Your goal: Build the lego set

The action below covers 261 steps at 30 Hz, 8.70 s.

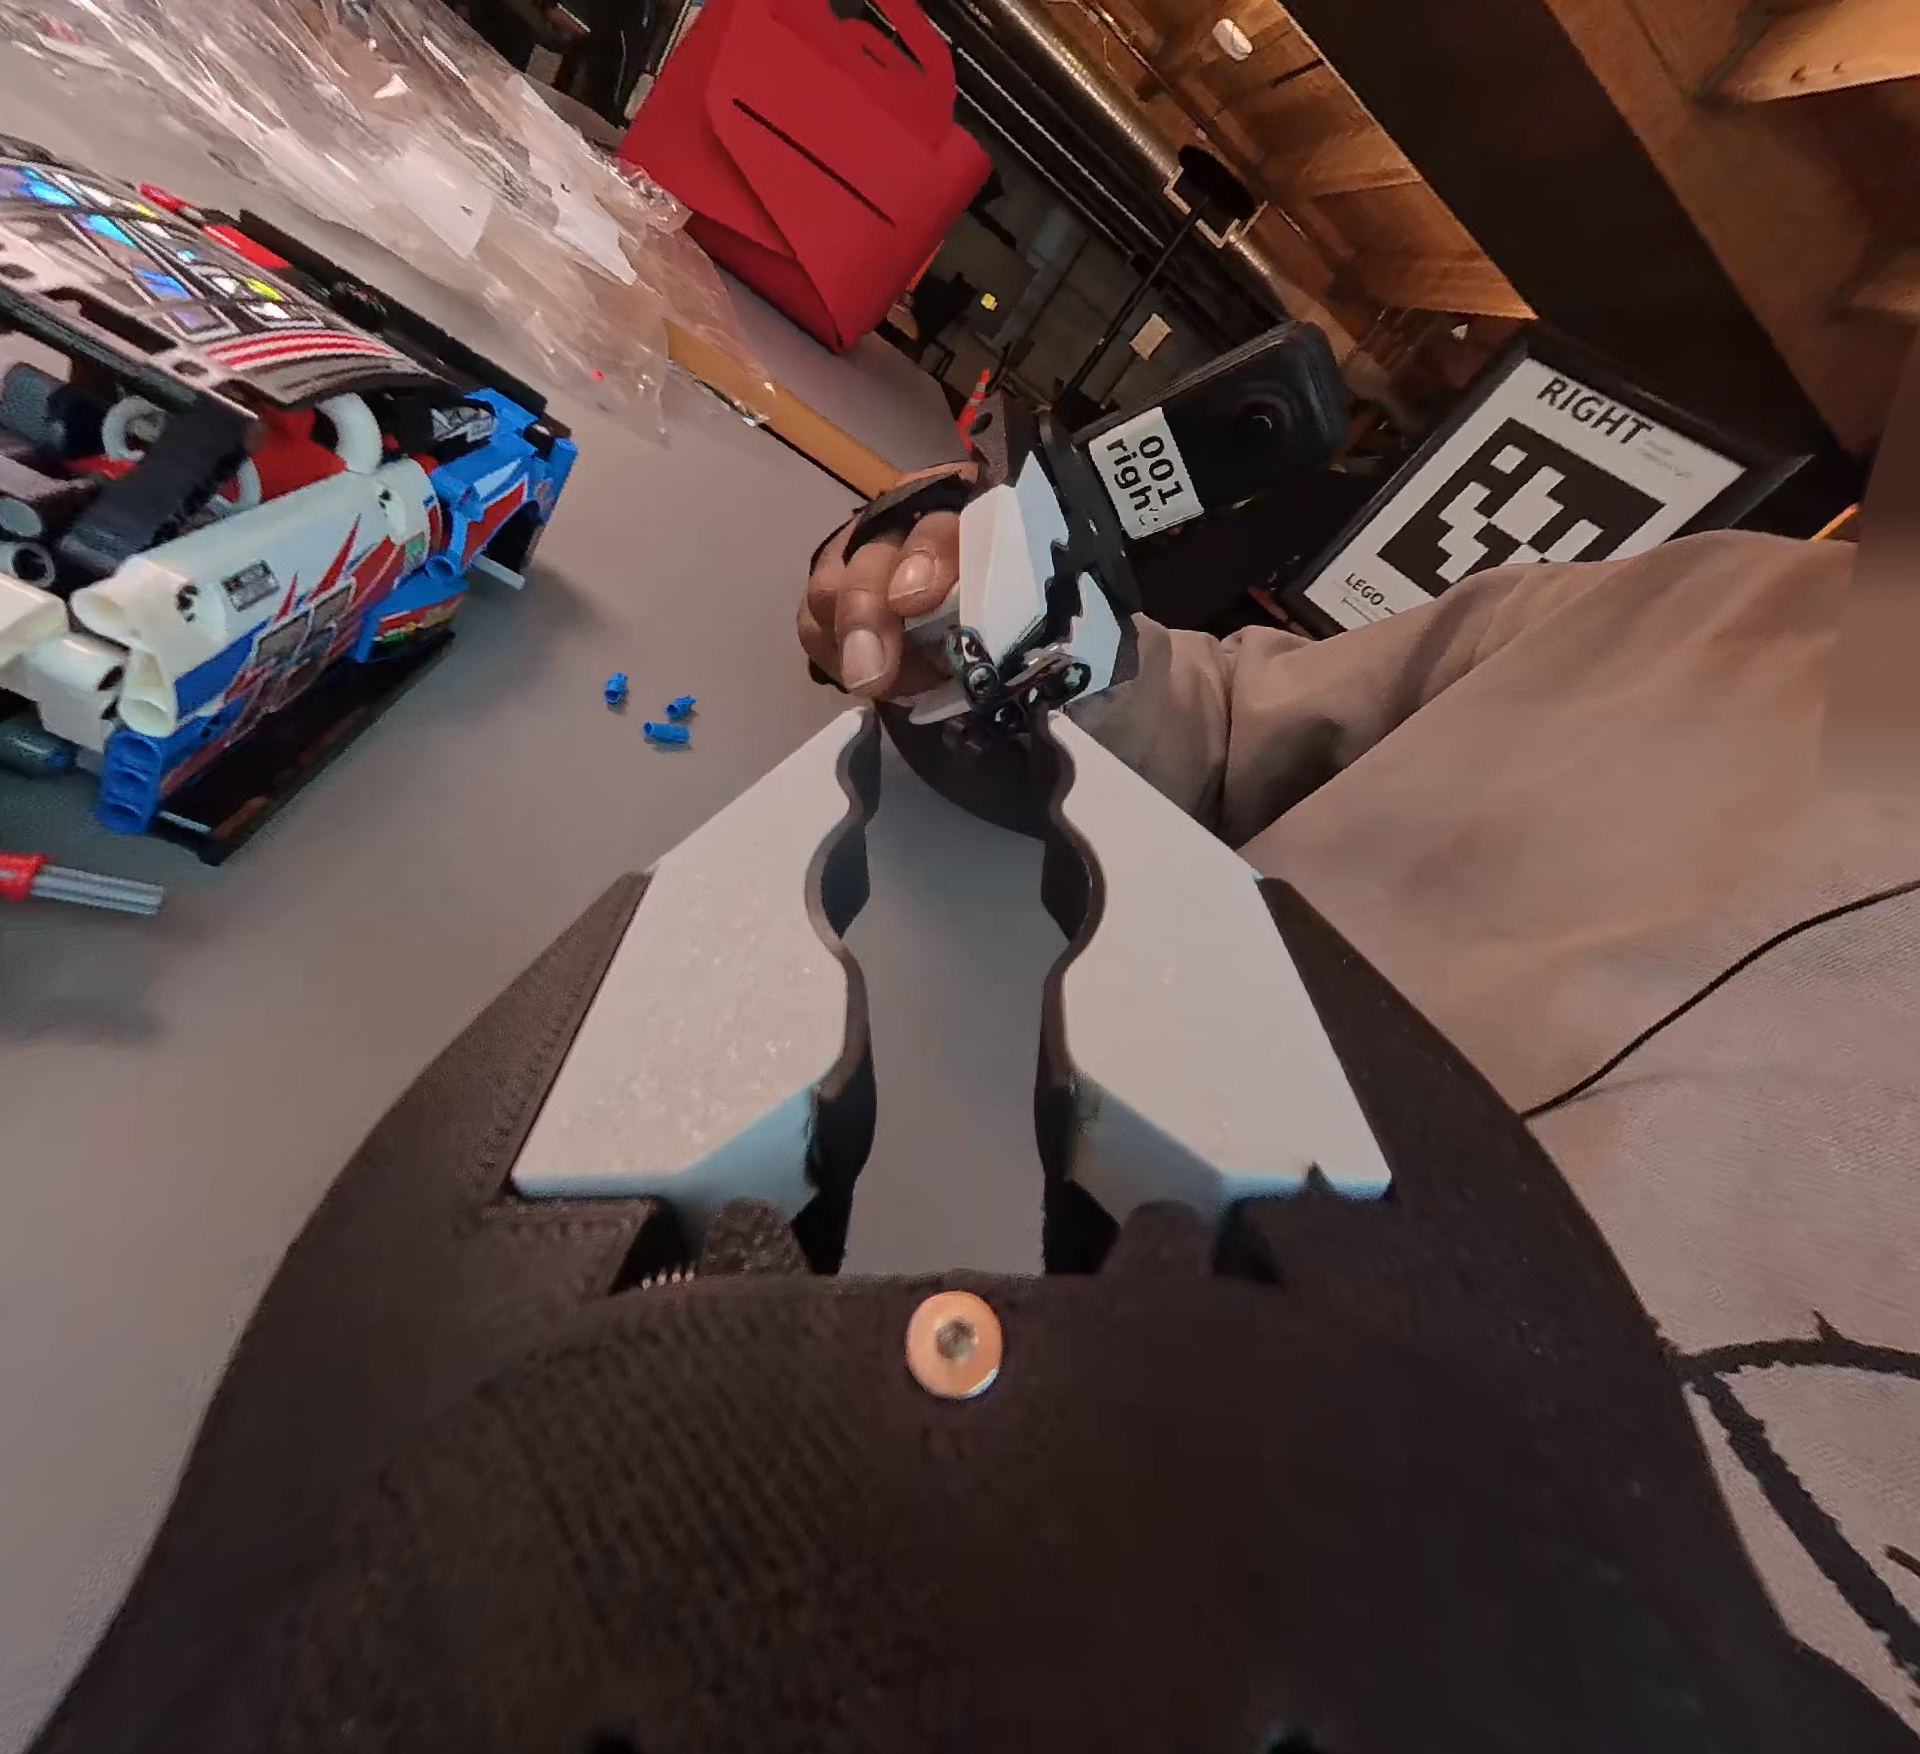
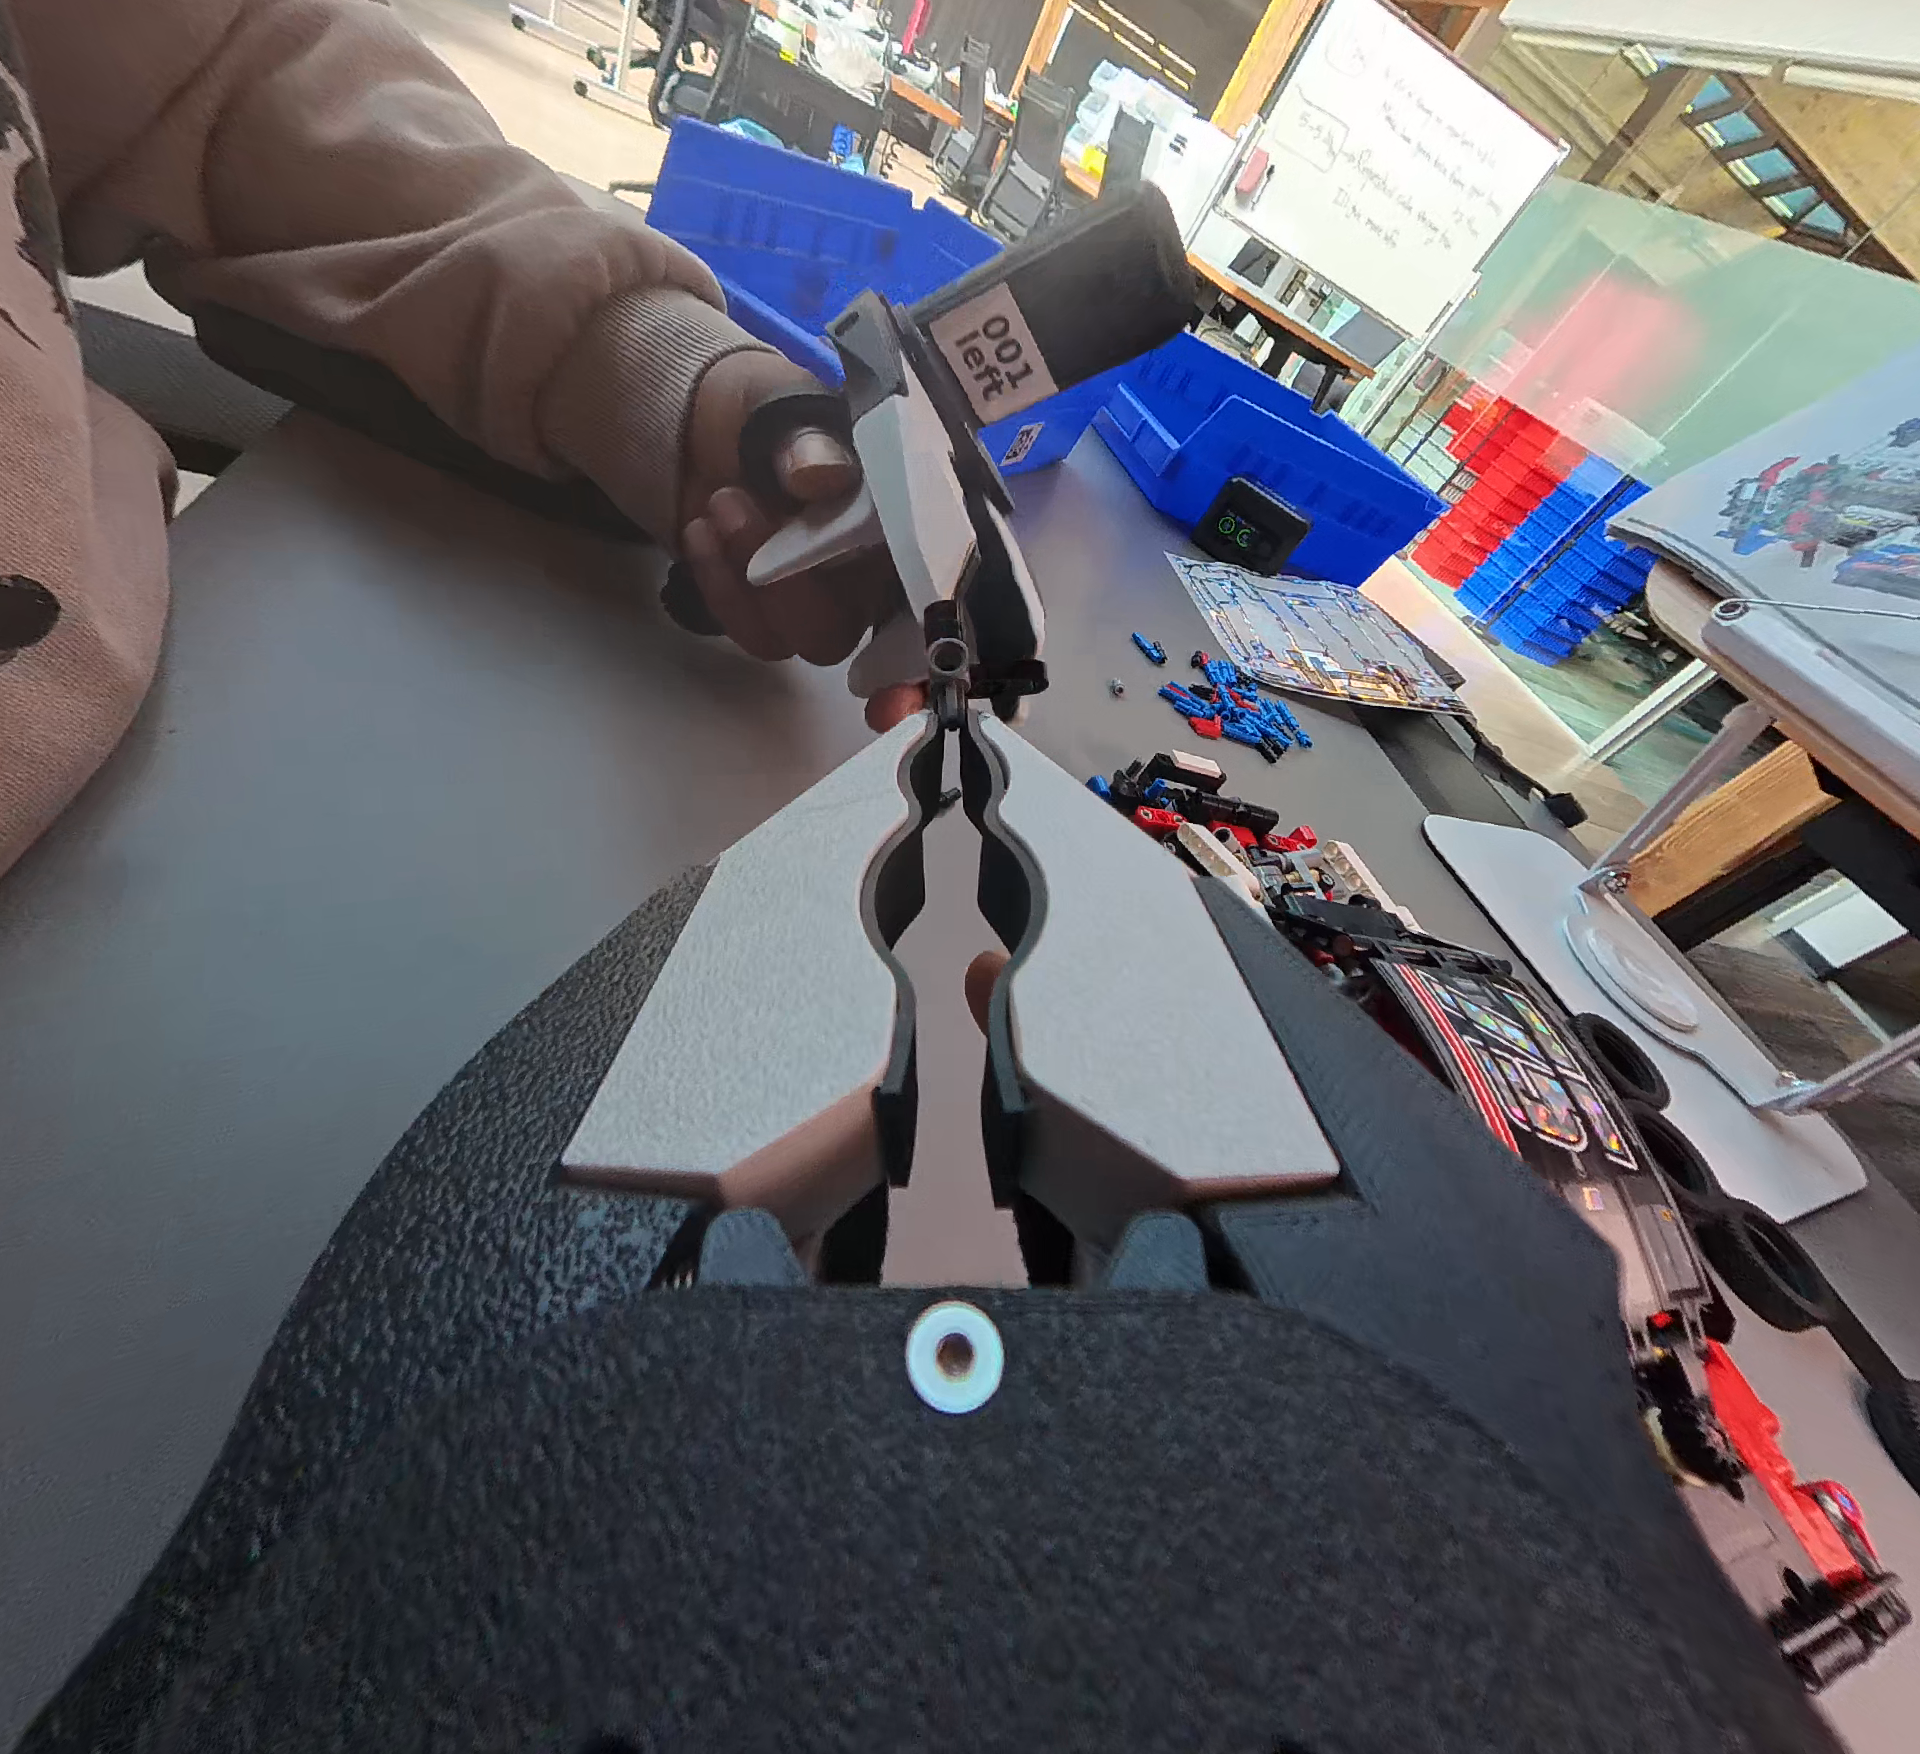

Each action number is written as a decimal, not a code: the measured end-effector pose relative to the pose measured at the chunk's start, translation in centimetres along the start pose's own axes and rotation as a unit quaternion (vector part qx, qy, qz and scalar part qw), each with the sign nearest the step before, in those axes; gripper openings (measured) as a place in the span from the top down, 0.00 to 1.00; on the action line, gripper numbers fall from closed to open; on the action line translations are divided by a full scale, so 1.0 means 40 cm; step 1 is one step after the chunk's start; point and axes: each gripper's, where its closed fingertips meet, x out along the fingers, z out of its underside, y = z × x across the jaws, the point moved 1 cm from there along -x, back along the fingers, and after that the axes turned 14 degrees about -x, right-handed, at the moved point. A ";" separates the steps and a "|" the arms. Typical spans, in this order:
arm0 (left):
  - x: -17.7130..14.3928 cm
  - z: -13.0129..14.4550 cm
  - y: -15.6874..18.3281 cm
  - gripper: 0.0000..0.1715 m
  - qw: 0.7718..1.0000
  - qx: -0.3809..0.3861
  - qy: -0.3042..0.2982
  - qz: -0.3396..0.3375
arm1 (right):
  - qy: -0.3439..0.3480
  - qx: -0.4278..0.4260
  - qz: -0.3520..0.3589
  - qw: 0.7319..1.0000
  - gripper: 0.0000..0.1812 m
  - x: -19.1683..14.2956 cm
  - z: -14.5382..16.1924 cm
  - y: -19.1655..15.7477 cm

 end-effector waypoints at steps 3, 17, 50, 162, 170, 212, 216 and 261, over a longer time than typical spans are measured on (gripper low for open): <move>0.010 0.011 0.028 0.84 0.997 -0.055 -0.010 0.057 | 0.017 -0.008 0.001 1.000 1.00 0.000 -0.022 -0.003; 0.015 0.019 0.032 0.96 0.998 -0.030 -0.024 0.047 | -0.040 0.000 0.009 0.999 0.99 0.012 0.028 0.001; -0.243 -0.221 -0.113 0.96 0.952 -0.006 0.226 -0.207 | -0.388 0.169 -0.089 0.902 0.99 -0.187 0.330 -0.002; -0.004 0.039 -0.069 0.93 0.990 0.022 -0.054 -0.128 | -0.168 0.004 -0.064 0.984 0.99 0.073 0.073 -0.003; -0.012 0.029 -0.074 0.98 0.992 -0.009 -0.040 -0.120 | -0.175 -0.022 -0.073 0.982 0.99 0.074 0.074 -0.017; -0.079 0.053 -0.240 0.96 0.880 0.196 -0.187 -0.391 | -0.232 0.115 -0.021 0.966 0.99 0.082 0.164 0.011; -0.050 0.019 -0.204 0.96 0.942 0.061 -0.089 -0.319 | -0.229 0.105 -0.008 0.968 0.99 0.089 0.152 0.013; -0.043 -0.089 -0.089 0.98 0.979 0.007 0.101 -0.177 | -0.150 0.245 0.122 0.950 0.99 0.089 0.102 0.098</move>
